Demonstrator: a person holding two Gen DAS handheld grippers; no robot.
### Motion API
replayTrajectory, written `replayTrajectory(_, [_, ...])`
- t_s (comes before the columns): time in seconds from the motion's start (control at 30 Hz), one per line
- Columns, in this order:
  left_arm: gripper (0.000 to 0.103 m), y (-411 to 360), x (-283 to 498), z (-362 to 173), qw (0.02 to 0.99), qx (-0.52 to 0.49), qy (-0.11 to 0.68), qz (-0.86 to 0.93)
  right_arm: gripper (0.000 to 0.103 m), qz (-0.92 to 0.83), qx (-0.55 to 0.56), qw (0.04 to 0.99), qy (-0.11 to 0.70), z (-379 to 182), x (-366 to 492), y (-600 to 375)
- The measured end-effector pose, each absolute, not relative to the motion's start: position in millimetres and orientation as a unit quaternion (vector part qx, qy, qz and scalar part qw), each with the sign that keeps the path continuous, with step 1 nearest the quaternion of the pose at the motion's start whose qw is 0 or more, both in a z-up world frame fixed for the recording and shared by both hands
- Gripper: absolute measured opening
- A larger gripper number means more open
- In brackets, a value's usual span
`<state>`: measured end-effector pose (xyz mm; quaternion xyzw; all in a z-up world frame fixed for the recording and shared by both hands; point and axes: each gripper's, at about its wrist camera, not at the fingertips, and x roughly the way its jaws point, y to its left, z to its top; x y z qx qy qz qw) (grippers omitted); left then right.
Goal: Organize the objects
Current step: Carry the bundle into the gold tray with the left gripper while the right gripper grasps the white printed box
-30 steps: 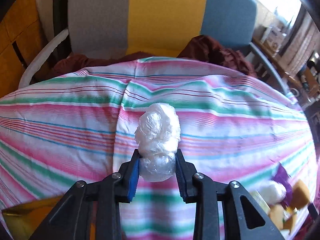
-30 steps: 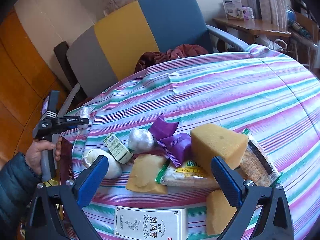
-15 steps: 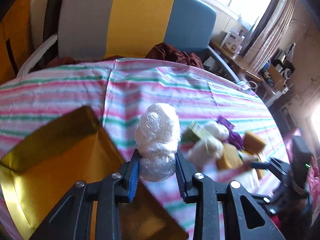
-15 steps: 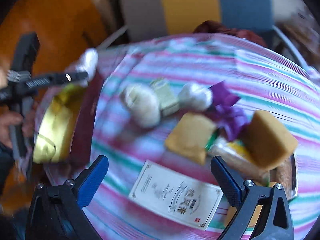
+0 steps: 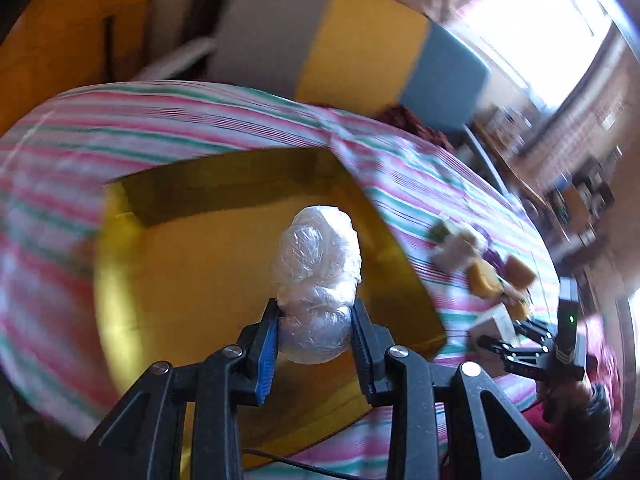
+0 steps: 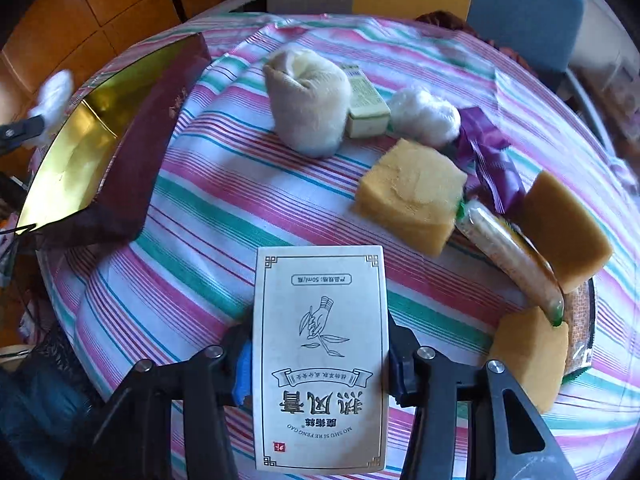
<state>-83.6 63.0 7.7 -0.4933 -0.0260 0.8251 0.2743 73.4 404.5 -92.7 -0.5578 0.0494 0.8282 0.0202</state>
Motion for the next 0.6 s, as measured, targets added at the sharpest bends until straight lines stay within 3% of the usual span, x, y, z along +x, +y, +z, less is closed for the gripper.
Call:
replayTrajectory(0.23, [0.032,-11,-107,-1,0.186,-0.490,-0.059,0.850,0.051,0.832,-0.553,0.028,0.047,-100,73,395])
replayTrajectory(0.6, [0.033,26,-195,-57,0.146,-0.526,-0.055,0.836,0.052,0.830,-0.554,0.034,0.044,-104,67,393])
